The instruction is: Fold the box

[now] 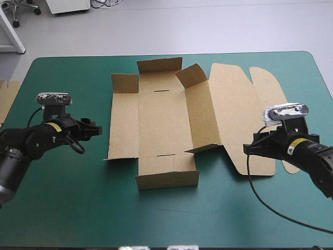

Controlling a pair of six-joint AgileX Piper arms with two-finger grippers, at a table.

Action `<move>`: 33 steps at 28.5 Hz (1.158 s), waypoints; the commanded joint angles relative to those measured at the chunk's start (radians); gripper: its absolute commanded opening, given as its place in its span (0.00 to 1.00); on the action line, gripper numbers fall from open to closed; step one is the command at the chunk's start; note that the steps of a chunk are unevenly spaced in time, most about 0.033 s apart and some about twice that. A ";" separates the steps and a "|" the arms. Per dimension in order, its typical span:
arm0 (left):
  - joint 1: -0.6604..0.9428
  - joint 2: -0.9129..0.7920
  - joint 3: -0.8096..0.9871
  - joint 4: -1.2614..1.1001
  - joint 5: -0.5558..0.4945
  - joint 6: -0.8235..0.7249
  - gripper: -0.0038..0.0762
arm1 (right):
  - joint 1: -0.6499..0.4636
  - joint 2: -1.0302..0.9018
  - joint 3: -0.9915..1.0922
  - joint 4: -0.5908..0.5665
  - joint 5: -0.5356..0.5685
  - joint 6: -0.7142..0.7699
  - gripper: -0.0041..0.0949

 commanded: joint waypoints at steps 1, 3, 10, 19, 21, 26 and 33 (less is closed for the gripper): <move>0.151 0.082 -0.108 -0.226 0.033 0.192 0.57 | -0.001 0.047 -0.079 -0.038 -0.045 -0.008 0.48; 0.255 0.164 -0.134 -0.408 0.094 0.336 0.57 | -0.001 0.082 -0.115 -0.038 -0.031 0.010 0.48; 0.428 0.334 -0.136 -0.695 0.208 0.529 0.57 | -0.001 0.165 -0.224 -0.195 0.001 0.089 0.48; 0.432 0.408 -0.128 -0.882 0.220 0.677 0.57 | -0.114 0.269 -0.371 -0.099 0.004 0.083 0.48; 0.432 0.421 -0.128 -0.882 0.213 0.690 0.57 | -0.188 0.300 -0.398 0.034 0.011 -0.002 0.48; 0.429 0.489 -0.123 -0.903 0.215 0.675 0.57 | -0.337 0.380 -0.413 0.401 0.030 -0.245 0.48; 0.313 0.538 -0.093 -0.852 0.122 0.674 0.57 | -0.370 0.416 -0.415 0.431 0.032 -0.281 0.48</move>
